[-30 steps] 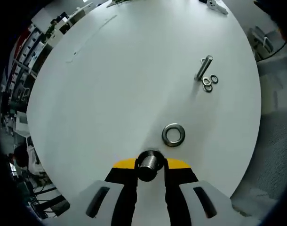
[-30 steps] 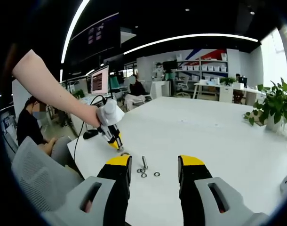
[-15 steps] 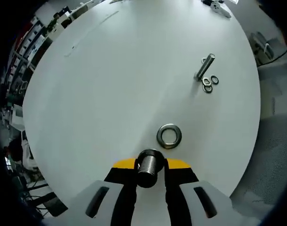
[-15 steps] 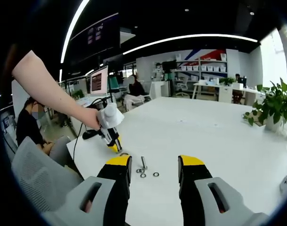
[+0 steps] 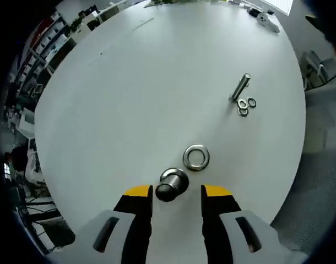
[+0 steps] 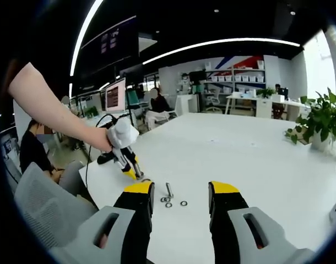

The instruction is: Place the washer onto the threaded stud by aligning its center hole with the stud, sliding it down to the base, and recovering from edge contact or off-axis alignment until the washer reaches the visible bottom stop.

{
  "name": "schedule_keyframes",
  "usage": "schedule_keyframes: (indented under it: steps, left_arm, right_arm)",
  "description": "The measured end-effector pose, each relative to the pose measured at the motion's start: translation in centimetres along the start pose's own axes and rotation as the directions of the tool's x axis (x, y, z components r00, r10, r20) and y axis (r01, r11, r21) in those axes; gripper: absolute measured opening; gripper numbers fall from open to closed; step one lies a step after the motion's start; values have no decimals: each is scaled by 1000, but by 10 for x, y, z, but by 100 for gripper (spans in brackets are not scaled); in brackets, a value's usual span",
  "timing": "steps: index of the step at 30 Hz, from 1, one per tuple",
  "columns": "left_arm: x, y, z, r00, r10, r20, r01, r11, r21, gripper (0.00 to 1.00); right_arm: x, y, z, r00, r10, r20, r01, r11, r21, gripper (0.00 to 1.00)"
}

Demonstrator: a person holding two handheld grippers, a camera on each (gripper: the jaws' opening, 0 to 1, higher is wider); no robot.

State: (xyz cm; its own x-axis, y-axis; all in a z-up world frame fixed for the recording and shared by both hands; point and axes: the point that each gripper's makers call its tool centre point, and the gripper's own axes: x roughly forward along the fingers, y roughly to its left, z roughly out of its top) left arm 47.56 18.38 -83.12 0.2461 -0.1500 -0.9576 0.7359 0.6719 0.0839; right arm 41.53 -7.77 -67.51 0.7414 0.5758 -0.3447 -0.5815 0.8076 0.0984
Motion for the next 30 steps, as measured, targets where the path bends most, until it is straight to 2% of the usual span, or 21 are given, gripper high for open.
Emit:
schedule_keyframes:
  steps: [3, 9, 18, 26, 30]
  left_arm:
    - [-10, -1, -6, 1000, 3, 17, -3, 999, -47, 33]
    - [-29, -6, -15, 998, 26, 49, -22, 996, -84, 33]
    - [-60, -17, -16, 991, 59, 124, -38, 986, -161, 33]
    - [-72, -30, -19, 984, 77, 162, -41, 976, -214, 33]
    - [-78, -38, -16, 979, 86, 186, -43, 973, -225, 33]
  right_arm:
    - [0, 1, -1, 1000, 5, -4, -5, 1000, 1, 42]
    - [1, 5, -2, 1000, 18, -9, -18, 1000, -9, 42]
    - [0, 7, -1, 1000, 24, -7, -24, 1000, -15, 42]
    - [1, 9, 0, 1000, 28, -7, -28, 999, -24, 42]
    - [0, 9, 1, 1000, 26, -4, -26, 999, -25, 42]
